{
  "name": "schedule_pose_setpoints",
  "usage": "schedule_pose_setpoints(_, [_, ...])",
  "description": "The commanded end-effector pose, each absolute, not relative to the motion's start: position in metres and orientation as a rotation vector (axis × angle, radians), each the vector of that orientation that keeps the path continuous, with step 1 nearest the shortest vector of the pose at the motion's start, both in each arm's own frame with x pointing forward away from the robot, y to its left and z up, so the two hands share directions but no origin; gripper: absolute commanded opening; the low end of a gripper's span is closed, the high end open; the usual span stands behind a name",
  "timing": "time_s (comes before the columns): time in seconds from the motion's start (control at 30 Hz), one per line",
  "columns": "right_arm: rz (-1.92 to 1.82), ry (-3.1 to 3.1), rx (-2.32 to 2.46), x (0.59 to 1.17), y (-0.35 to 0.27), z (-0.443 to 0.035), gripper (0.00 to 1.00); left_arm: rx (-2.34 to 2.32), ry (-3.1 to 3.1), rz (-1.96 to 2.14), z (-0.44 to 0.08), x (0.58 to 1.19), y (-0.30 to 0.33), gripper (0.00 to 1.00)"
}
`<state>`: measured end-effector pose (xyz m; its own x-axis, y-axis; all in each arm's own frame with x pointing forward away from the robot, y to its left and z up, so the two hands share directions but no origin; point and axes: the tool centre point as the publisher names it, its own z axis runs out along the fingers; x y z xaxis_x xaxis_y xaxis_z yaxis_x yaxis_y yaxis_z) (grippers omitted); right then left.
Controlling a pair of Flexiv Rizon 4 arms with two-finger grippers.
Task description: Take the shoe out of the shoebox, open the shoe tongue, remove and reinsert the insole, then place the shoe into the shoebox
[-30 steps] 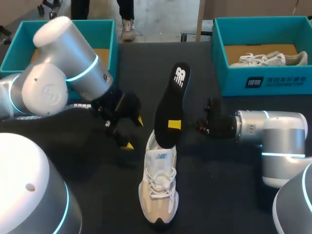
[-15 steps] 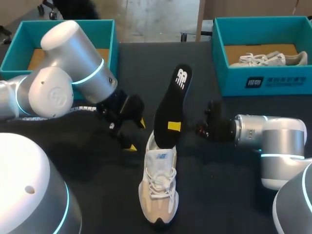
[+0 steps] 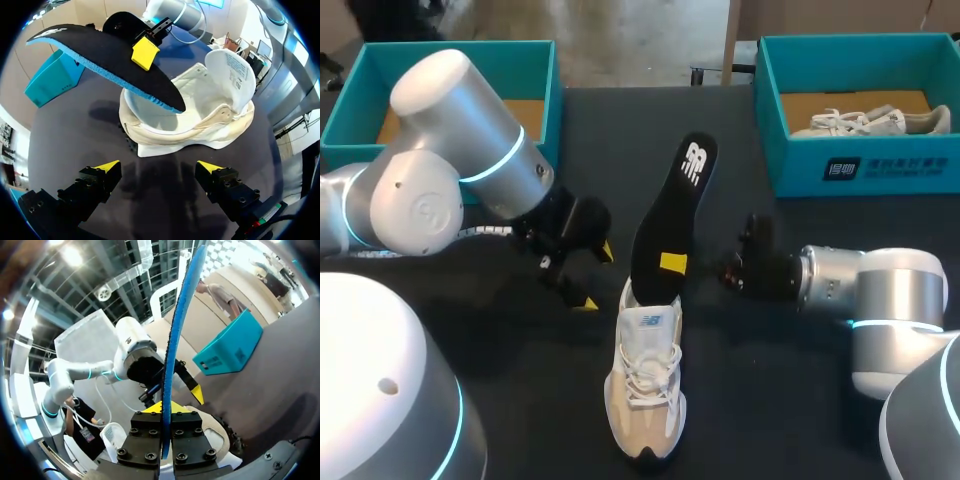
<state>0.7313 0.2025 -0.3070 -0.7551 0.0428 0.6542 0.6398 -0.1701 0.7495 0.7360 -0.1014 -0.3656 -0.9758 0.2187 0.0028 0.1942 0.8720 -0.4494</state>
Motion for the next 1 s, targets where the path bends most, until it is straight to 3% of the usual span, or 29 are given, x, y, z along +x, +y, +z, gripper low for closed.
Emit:
schedule_pose_setpoints(0.03, [-1.976, -1.708, -0.798, 0.7279, 0.2089, -0.3069, 0.00, -0.330, -2.989, 0.712, -0.3656, 0.7346, -0.1000, 1.00])
schedule_pose_setpoints(1.0, [-1.981, -1.715, -0.818, 0.7215, 0.2130, -0.3157, 0.00, -0.330, -2.989, 0.712, -0.3656, 0.7346, -0.1000, 1.00])
